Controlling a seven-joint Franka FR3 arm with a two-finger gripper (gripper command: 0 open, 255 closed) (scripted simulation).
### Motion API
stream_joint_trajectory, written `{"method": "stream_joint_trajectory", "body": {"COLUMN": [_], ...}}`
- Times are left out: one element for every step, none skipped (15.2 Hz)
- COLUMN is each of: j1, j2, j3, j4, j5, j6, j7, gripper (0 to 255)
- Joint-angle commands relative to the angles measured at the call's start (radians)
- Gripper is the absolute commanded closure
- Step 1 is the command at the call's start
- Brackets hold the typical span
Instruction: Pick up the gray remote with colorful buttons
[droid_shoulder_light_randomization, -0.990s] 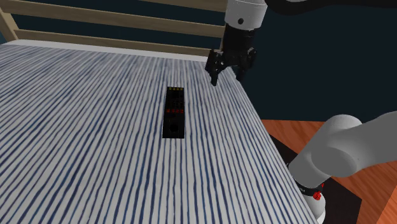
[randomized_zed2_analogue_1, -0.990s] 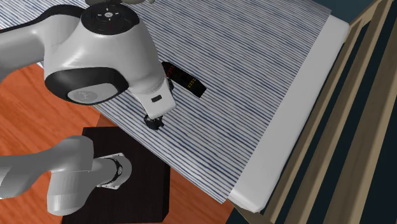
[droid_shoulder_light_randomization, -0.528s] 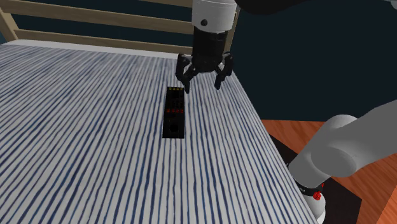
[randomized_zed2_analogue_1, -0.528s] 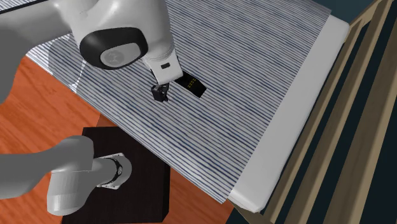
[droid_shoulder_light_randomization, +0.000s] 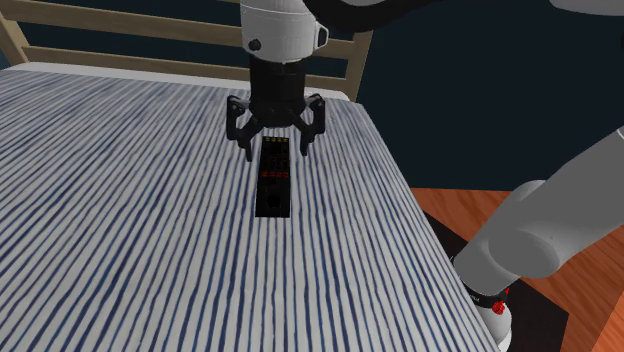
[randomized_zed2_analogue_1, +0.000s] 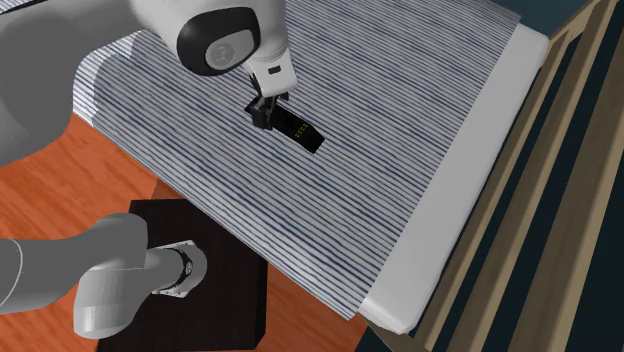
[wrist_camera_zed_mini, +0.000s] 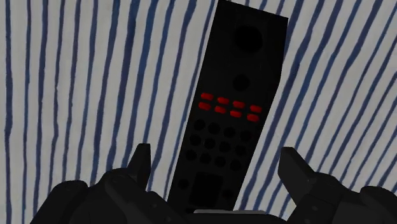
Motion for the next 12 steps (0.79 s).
{"method": "stream_joint_trajectory", "body": {"j1": [0.001, 0.002, 0.002, 0.003, 0.004, 0.004, 0.004, 0.004, 0.004, 0.004, 0.004, 0.004], "j2": [0.008, 0.008, 0.009, 0.009, 0.01, 0.01, 0.01, 0.01, 0.009, 0.01, 0.01, 0.01], "j3": [0.006, 0.007, 0.008, 0.009, 0.011, 0.011, 0.011, 0.011, 0.011, 0.011, 0.011, 0.011], "j4": [-0.014, -0.028, -0.041, -0.054, -0.074, -0.074, -0.074, -0.074, -0.075, -0.075, -0.075, -0.075], "j5": [-0.002, -0.002, -0.002, -0.001, -0.001, -0.001, -0.001, -0.001, -0.001, -0.001, -0.001, -0.001], "j6": [0.022, 0.036, 0.049, 0.063, 0.084, 0.084, 0.084, 0.084, 0.084, 0.084, 0.084, 0.084], "j7": [0.009, 0.008, 0.008, 0.008, 0.008, 0.008, 0.008, 0.008, 0.008, 0.008, 0.008, 0.009], "gripper": [0, 0, 0, 0, 0, 0, 0, 255, 255, 255, 255, 255]}}
